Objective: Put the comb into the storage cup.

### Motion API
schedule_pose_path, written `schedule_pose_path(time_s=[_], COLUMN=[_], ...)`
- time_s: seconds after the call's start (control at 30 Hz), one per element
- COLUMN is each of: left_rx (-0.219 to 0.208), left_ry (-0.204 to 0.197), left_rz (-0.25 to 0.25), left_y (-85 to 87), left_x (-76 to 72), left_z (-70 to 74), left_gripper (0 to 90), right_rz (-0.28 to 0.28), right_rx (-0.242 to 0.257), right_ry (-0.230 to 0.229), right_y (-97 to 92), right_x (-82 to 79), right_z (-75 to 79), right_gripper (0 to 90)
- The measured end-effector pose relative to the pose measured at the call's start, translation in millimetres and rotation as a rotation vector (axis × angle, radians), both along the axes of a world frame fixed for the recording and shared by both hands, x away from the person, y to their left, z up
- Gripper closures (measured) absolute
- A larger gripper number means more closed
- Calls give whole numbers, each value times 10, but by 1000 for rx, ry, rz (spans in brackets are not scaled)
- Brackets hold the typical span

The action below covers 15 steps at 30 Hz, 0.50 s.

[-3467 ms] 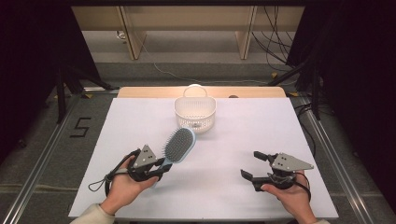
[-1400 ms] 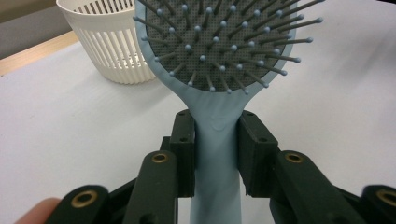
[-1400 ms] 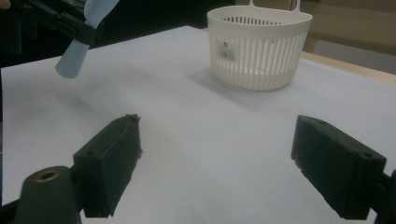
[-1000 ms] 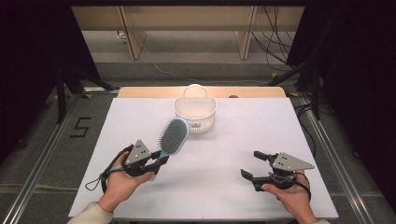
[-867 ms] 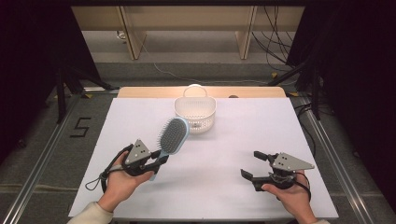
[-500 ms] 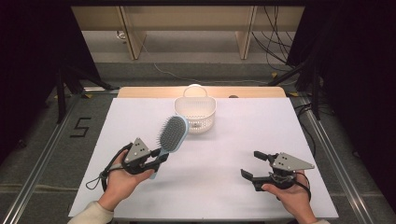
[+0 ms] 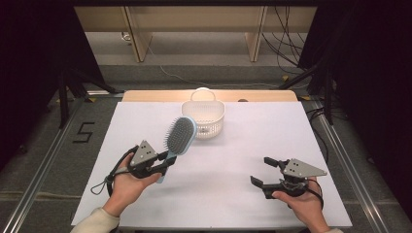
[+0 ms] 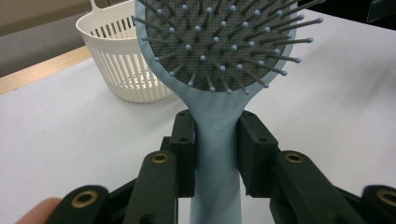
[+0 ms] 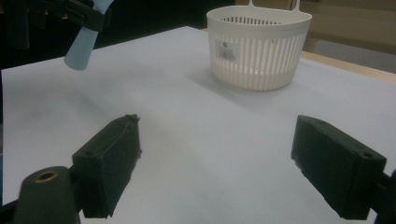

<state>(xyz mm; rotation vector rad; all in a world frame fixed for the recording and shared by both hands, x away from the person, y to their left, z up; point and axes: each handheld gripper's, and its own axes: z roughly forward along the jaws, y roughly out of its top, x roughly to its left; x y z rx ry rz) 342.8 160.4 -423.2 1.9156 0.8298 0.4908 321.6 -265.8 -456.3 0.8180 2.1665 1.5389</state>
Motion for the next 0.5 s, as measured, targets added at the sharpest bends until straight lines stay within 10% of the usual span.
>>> schedule_pose_path(time_s=[0.5], left_rx=[5], left_ry=[-6], left_rz=[11], left_y=[-1], left_x=[61], left_z=[17], left_gripper=[699], right_rz=[-3], right_rx=[1], right_ry=[2], right_y=[-4], right_x=[2], right_z=[-1], right_gripper=[164])
